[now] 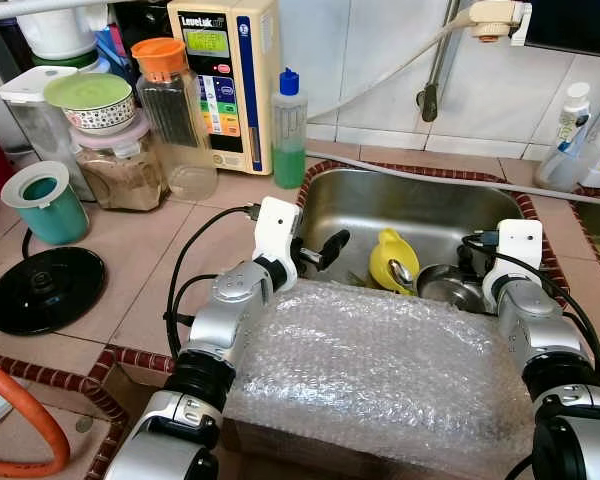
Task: Kitchen organization
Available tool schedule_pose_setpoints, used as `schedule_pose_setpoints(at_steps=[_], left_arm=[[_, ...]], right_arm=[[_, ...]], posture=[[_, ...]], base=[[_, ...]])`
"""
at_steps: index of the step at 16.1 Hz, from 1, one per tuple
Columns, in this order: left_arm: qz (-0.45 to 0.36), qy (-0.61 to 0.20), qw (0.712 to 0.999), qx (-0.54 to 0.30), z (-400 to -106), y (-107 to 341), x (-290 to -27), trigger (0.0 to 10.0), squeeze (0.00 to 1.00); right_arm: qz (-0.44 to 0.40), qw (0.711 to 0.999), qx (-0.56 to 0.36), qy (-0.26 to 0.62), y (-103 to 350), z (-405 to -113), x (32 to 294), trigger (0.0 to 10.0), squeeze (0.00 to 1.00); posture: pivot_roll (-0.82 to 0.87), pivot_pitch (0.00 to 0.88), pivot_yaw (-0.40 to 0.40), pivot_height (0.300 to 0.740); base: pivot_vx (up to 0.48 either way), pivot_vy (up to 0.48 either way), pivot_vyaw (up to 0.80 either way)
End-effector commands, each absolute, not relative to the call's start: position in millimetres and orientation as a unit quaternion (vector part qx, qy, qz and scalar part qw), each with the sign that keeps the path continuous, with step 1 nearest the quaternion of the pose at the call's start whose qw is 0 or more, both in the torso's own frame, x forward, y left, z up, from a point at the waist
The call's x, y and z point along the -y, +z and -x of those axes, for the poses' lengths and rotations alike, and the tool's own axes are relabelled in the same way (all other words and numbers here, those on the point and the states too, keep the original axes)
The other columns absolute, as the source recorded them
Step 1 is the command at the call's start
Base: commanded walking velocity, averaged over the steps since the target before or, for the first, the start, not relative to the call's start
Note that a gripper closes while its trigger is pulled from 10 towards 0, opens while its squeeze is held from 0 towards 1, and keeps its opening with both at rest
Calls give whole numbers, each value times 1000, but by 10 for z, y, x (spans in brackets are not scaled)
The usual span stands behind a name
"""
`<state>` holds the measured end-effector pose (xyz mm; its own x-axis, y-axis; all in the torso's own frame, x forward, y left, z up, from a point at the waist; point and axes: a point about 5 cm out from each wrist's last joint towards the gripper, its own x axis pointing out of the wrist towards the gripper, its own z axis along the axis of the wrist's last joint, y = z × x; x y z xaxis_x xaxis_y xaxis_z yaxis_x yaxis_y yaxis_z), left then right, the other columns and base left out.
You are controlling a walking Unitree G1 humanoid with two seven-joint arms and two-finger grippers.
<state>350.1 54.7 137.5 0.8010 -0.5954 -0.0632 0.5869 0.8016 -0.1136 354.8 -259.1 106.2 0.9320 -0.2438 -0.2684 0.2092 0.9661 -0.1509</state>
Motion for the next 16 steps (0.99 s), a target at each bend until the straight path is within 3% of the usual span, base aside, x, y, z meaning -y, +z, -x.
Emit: schedule_pose_setpoints(at_steps=[1,4,5,7,8,16], left_arm=[[43,-320,946,-39,-3504,1420,-530,10000,0],[43,-320,946,-39,-3504,1420,-530,10000,0],[40,-312,948,-39,-3514,1420,-548,10000,0],[36,-139,989,41,-3490,1575,-1068,10000,0],[36,-120,991,50,-3481,1596,-1125,10000,0],[26,-113,992,56,-3452,1619,-1122,10000,0]], right_arm=[[59,981,-144,-112,1075,-3561,2577,10000,1000],[59,981,-144,-112,1075,-3561,2577,10000,1000],[57,982,-141,-113,1082,-3560,2582,10000,1000],[133,987,66,-65,1663,-3369,2379,10000,1000],[139,985,88,-59,1732,-3329,2345,10000,1000],[137,985,85,-61,1769,-3240,2318,10000,1000]], posture=[[-66,0,119,740],[-66,0,119,740],[-70,0,0,740],[-56,0,0,740],[-54,0,0,740],[-56,0,0,740]], base=[[0,0,0],[0,0,0],[0,0,0],[0,0,0],[0,0,0],[0,0,0]])
